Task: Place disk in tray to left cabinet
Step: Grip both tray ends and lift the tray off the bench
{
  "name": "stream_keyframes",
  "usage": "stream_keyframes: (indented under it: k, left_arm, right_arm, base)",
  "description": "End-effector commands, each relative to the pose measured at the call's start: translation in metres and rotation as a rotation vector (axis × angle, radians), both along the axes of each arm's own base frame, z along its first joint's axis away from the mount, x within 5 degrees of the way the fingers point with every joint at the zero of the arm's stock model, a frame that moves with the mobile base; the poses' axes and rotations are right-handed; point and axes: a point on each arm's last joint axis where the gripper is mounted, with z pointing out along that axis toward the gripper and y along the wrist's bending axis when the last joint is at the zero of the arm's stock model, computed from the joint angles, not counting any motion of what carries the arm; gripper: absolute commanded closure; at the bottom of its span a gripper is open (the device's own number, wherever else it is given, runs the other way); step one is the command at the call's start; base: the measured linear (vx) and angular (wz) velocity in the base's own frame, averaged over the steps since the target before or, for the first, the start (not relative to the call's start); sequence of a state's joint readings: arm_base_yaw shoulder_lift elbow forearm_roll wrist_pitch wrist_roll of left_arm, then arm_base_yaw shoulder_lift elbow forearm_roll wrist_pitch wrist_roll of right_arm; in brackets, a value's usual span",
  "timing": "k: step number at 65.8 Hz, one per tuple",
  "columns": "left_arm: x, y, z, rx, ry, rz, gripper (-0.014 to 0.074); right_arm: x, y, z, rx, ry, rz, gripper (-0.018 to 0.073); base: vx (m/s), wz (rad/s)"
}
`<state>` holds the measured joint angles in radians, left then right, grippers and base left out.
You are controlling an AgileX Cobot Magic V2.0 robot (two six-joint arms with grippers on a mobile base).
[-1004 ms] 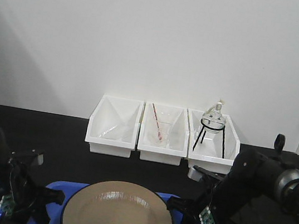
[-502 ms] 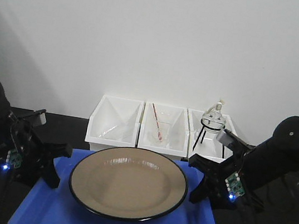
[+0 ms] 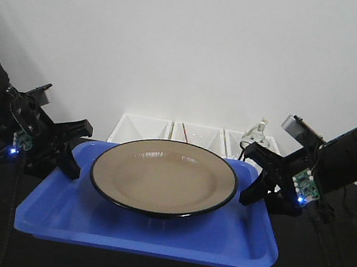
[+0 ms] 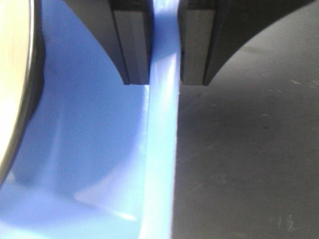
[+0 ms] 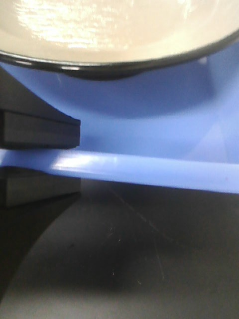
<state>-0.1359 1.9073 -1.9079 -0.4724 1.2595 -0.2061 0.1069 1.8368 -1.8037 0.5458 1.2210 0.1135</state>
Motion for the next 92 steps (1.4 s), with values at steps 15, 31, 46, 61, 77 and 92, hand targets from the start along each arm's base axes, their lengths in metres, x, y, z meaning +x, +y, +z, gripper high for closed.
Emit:
stream_keyframes:
  k: [15, 31, 46, 61, 77, 92]
  left_arm:
    - [-0.025, -0.017, 0.056, -0.220, -0.075, -0.005, 0.0597]
    - [-0.034, -0.016, 0.067, -0.220, -0.107, -0.008, 0.0597]
    - [-0.037, -0.014, 0.071, -0.208, -0.120, -0.007, 0.0597]
    - [-0.036, -0.014, 0.069, -0.205, -0.120, -0.009, 0.0597]
    - [-0.035, -0.014, 0.069, -0.205, -0.119, -0.008, 0.0597]
    - [-0.035, -0.014, 0.069, -0.205, -0.119, -0.008, 0.0597]
  right_arm:
    - [-0.017, 0.002, 0.055, 0.147, -0.100, -0.009, 0.0564]
    - [-0.014, 0.002, 0.054, 0.144, -0.124, -0.003, 0.0564]
    - [-0.013, 0.003, 0.055, 0.153, -0.142, 0.005, 0.0564]
    - [-0.014, 0.003, 0.054, 0.139, -0.144, 0.036, 0.0564]
    - [-0.015, 0.003, 0.054, 0.139, -0.140, 0.039, 0.0564]
    - [-0.015, 0.003, 0.054, 0.139, -0.139, 0.040, 0.0564]
  base:
    - [0.00, 0.00]
    - [0.00, 0.00]
    - [0.00, 0.00]
    - [0.00, 0.00]
    - [0.00, 0.00]
    - [0.00, 0.00]
